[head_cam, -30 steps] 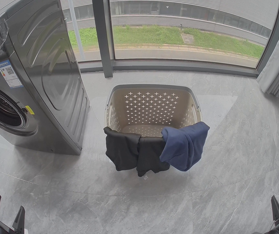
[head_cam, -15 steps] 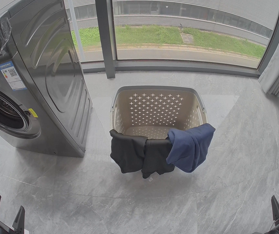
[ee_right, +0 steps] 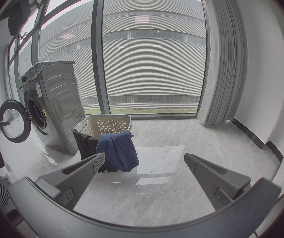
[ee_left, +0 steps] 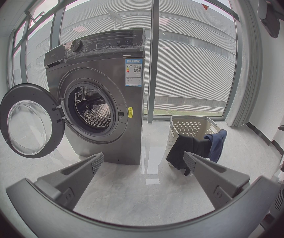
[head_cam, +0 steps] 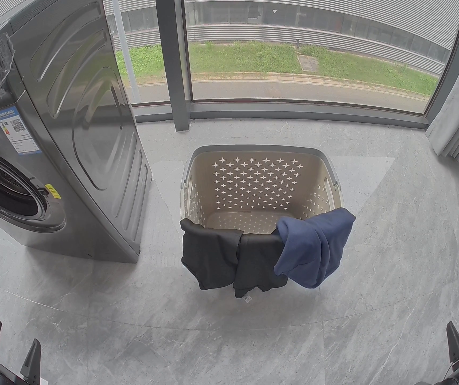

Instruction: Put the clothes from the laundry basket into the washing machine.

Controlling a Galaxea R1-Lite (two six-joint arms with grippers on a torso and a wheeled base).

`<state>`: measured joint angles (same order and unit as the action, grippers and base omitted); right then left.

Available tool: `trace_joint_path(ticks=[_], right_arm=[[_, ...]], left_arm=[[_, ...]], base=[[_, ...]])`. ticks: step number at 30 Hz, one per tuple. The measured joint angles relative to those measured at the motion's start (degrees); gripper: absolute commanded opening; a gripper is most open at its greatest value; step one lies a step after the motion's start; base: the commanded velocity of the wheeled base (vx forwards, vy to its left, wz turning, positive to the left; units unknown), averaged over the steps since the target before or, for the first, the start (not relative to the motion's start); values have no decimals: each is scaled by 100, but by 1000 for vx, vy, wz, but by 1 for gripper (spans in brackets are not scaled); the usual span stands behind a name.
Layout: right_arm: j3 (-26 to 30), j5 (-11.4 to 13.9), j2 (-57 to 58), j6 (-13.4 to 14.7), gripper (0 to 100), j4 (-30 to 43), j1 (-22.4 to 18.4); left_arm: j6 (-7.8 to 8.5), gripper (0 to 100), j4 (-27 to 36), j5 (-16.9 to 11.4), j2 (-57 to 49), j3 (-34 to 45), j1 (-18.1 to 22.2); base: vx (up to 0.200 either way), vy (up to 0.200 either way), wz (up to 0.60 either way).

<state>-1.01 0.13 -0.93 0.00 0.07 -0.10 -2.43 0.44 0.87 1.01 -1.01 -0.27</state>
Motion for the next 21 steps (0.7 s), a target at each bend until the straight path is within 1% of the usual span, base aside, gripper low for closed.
trace_joint_path(ticks=[10,15,17,21], right_arm=[[-24,90,0,-49,100,-43,0],[-461,119,-83,-35,100,-171,10],[-581,139,-271,5,100,-217,51],[-670,165,-935,174,100,-404,205]], left_arm=[[-2,100,0,0,0,0,2],[0,100,0,0,0,0,0],[-2,100,0,0,0,0,0],[0,100,0,0,0,0,0]], base=[[0,0,0],[0,0,0],[0,0,0],[0,0,0]])
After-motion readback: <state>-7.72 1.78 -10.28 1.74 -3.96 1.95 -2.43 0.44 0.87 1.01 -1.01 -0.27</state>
